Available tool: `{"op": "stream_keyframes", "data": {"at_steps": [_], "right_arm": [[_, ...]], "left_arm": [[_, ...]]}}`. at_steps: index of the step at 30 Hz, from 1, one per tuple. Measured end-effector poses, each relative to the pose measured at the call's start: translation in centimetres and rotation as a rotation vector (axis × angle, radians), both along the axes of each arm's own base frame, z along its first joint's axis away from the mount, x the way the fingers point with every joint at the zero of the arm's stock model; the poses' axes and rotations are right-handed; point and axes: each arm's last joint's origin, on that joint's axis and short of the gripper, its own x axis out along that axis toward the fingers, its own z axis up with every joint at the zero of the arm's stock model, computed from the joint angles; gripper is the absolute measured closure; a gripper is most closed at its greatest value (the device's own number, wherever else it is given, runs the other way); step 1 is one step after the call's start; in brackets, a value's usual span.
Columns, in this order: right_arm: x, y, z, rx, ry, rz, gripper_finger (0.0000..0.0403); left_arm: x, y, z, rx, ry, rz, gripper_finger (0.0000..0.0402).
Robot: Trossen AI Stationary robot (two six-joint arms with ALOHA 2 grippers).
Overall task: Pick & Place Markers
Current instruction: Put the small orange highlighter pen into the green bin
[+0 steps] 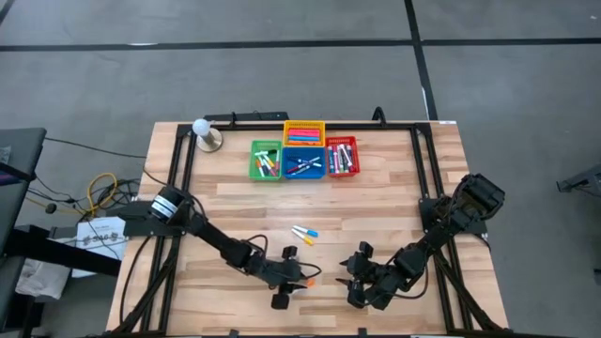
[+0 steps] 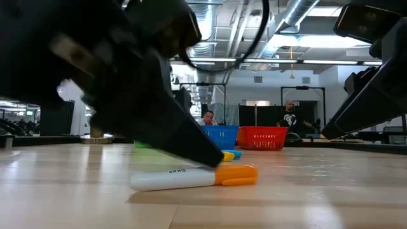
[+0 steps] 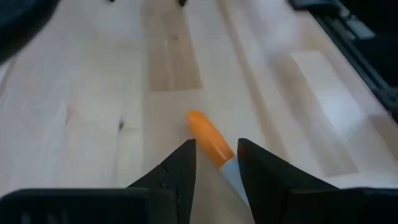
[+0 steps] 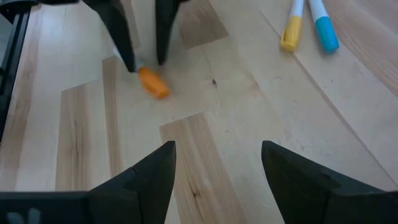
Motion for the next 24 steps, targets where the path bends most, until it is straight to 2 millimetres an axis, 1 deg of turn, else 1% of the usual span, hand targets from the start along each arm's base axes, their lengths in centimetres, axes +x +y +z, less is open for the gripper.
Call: {"op": "stream_keyframes", "data": {"at_steps": [3,7,10,14,19,21,24], "right_arm": [[0.0,0.0,0.0,0.0,0.0,0.0,0.0177],[0.0,0.0,-0.3,-0.008,0.009,0.0,0.0177],[0.0,0.0,-0.3,-0.006,0.007,0.0,0.0177],[0.0,0.0,-0.3,-0.007,0.007,0.0,0.0177],[0.0,0.0,-0.3,-0.007,0.007,-0.001,0.0177],[0.0,0.0,-0.3,-0.007,0.007,0.0,0.0177],[0.0,0.0,-0.3,-0.007,0.007,-0.001,0.0177]], "left_arm": [[0.3,0.3,-0.5,-0.026,0.018,0.033,0.0284],[0.6,0.9,-0.6,-0.047,0.038,0.066,0.0284],[0.5,1.4,-0.9,-0.057,0.088,0.105,0.0284],[0.3,2.0,-1.3,-0.041,0.149,0.146,0.0284],[0.3,2.2,-1.4,0.01,0.143,0.166,0.0284],[0.3,2.3,-1.5,0.034,0.139,0.154,0.029],[0.3,2.3,-1.5,0.059,0.135,0.135,0.031]]}}
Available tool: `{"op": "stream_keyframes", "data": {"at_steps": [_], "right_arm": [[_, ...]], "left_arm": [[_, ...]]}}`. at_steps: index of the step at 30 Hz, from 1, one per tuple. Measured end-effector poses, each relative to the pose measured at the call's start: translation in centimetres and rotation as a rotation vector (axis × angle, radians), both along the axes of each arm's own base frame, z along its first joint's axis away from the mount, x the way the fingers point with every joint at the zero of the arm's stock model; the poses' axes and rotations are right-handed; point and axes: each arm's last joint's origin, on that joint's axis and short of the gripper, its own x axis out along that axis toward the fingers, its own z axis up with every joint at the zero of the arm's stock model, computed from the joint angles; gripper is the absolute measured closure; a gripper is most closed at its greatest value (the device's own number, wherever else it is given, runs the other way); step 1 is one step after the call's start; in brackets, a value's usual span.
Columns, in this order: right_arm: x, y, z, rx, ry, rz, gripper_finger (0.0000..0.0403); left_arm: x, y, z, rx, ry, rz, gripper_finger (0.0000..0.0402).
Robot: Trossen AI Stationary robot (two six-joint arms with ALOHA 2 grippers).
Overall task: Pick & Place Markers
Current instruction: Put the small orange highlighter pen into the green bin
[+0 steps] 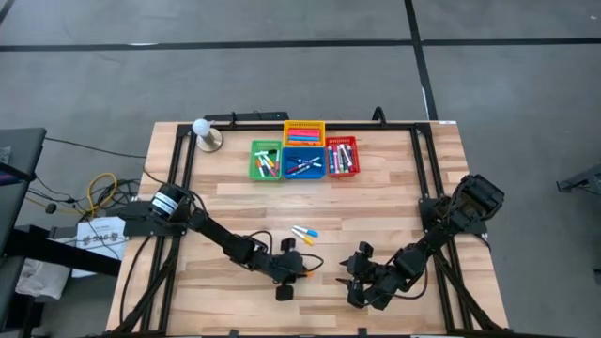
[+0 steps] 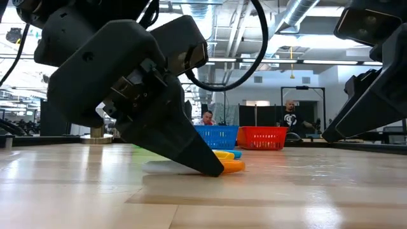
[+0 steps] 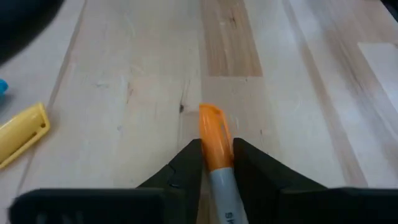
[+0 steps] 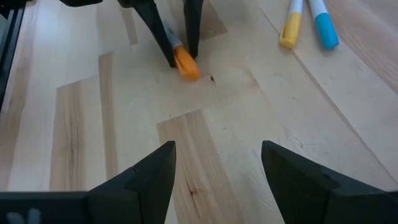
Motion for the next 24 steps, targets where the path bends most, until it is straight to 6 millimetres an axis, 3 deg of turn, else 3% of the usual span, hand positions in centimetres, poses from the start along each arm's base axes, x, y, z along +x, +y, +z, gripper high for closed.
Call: {"op": "stream_keyframes", "data": {"at_steps": [5,9,14,20,24], "right_arm": [[0.0,0.0,0.0,0.001,0.0,0.001,0.0177],[0.0,0.0,0.0,0.001,0.001,0.001,0.0177],[0.0,0.0,0.0,0.002,0.001,0.001,0.0177],[0.0,0.0,0.0,0.003,0.001,0.002,0.0177],[0.0,0.0,0.0,0.003,0.001,0.001,0.0177]], "left_arm": [[-0.1,0.1,0.9,0.028,-0.015,-0.034,0.0357],[-0.5,0.2,2.3,0.08,-0.039,-0.023,0.0358],[-1.0,0.0,5.6,0.188,-0.182,0.064,0.0353],[-2.7,3.0,9.8,0.366,-0.332,0.395,0.035],[-4.6,6.4,12.1,0.459,-0.393,0.635,0.0349]]}}
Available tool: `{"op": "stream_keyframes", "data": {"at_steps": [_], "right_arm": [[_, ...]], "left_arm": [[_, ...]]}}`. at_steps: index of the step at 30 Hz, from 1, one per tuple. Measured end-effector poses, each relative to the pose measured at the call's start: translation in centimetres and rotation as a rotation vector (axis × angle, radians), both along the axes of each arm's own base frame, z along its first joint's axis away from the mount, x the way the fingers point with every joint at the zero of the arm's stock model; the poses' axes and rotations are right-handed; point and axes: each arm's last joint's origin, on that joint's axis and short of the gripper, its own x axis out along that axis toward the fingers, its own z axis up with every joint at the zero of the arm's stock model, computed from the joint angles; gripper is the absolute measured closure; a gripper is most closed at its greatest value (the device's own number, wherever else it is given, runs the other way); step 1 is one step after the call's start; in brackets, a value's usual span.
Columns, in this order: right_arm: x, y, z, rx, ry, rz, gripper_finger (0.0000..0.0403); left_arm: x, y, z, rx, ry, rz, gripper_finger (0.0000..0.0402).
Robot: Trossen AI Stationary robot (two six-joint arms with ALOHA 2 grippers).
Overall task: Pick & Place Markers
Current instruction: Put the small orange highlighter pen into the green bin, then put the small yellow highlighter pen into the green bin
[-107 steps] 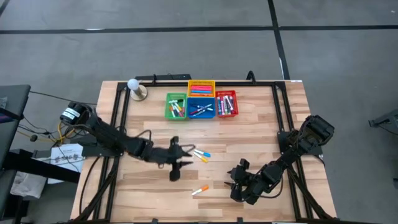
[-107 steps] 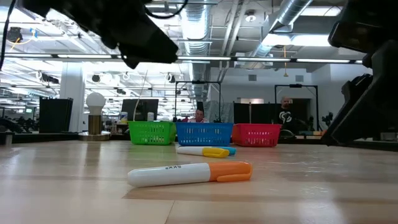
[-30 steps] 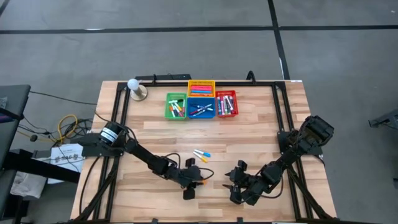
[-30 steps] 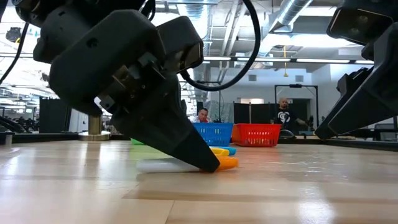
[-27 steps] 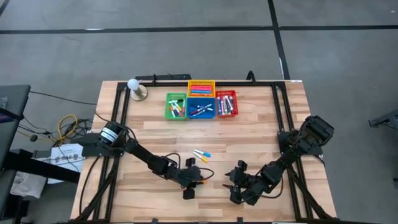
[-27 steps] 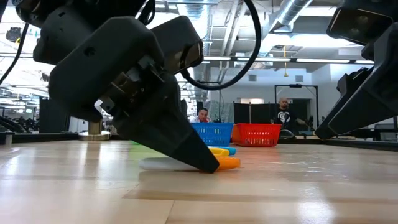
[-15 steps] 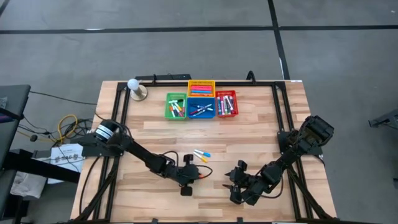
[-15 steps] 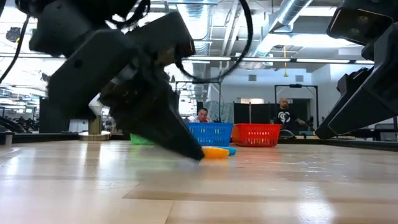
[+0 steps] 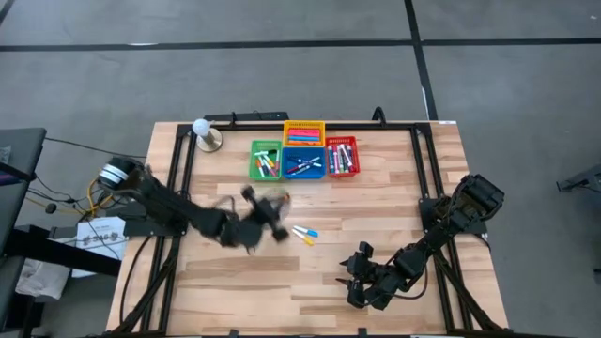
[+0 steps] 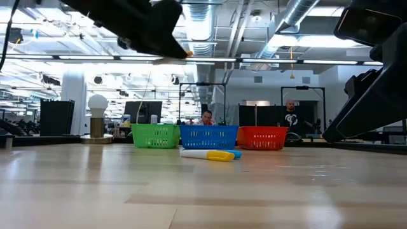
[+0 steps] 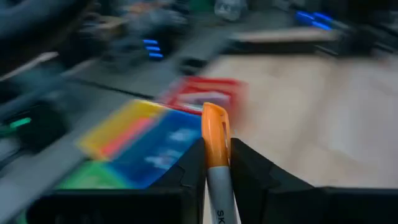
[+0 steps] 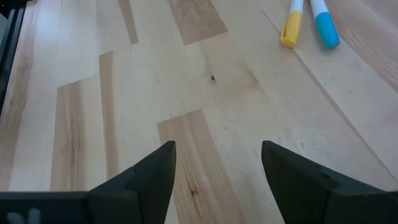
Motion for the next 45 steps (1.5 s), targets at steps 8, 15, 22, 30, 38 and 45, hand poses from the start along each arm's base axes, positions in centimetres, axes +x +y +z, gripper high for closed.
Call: {"op": "stream_keyframes", "data": {"at_steps": [8,15,22,30,38,45], "right_arm": [[0.1,-0.1,0.0,-0.005,-0.001,-0.001,0.0177],[0.3,-0.4,0.0,-0.011,-0.003,-0.013,0.0177],[0.3,-0.4,0.0,-0.011,-0.003,-0.013,0.0177],[0.3,-0.4,0.0,-0.011,-0.003,-0.013,0.0177],[0.3,-0.4,0.0,-0.011,-0.003,-0.013,0.0177],[0.3,-0.4,0.0,-0.011,-0.003,-0.013,0.0177]], "left_arm": [[-2.9,10.2,1.5,-0.119,-0.143,0.28,0.0348],[-3.9,17.3,-0.5,-0.301,-0.159,0.368,0.0348],[-3.9,19.7,-1.9,-0.347,-0.121,0.404,0.0339],[-3.6,20.4,-3.3,-0.351,-0.09,0.431,0.0292],[-3.3,20.3,-3.8,-0.365,-0.076,0.405,0.0229],[-2.4,18.2,-3.7,-0.329,0.023,0.19,0.0218]]}}
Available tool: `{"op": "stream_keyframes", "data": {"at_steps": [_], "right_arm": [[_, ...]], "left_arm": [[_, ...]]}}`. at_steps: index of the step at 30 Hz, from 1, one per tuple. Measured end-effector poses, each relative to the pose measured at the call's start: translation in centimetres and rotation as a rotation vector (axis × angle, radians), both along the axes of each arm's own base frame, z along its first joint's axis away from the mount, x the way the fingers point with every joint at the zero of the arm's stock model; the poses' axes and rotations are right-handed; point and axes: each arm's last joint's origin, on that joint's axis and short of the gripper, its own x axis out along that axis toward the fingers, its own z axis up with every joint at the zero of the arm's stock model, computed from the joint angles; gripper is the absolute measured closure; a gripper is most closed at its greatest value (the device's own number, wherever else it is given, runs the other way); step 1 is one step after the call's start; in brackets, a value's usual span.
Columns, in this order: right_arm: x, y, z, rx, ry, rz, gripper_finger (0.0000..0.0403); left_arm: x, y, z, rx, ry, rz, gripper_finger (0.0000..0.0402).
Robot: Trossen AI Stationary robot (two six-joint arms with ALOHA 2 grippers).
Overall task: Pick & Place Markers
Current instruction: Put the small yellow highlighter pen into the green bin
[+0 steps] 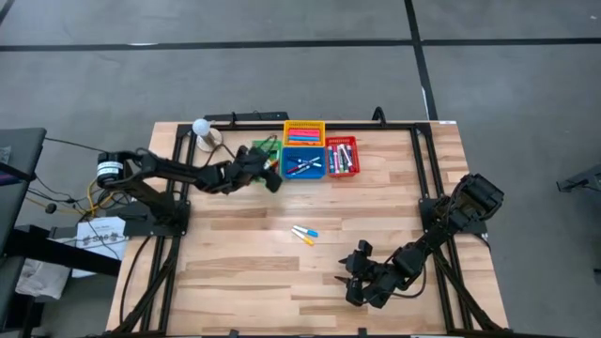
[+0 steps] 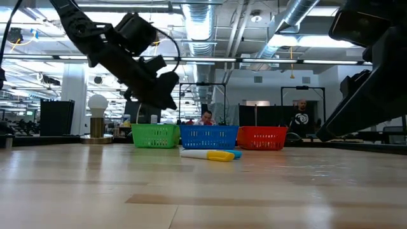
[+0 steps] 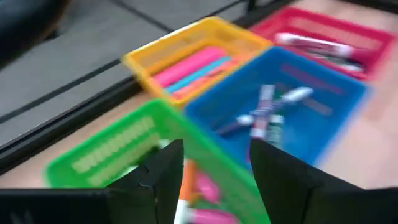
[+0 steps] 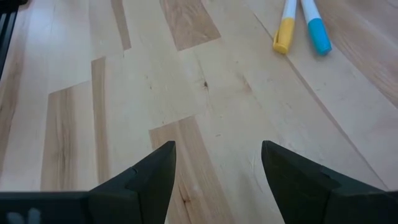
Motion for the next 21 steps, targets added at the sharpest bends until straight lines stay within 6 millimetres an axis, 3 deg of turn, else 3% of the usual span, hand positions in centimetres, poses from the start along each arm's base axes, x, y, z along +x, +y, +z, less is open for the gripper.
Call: {"op": "stream_keyframes", "data": {"at_steps": [11,21], "right_arm": [[0.0,-0.1,0.0,-0.015,-0.013,-0.012,0.0177],[0.0,-0.1,0.0,-0.028,-0.012,-0.003,0.0177]], "left_arm": [[2.0,-7.1,1.8,0.097,-0.133,-0.456,0.0246],[1.9,-12.4,2.0,0.122,-0.156,-0.752,0.0254]]}}
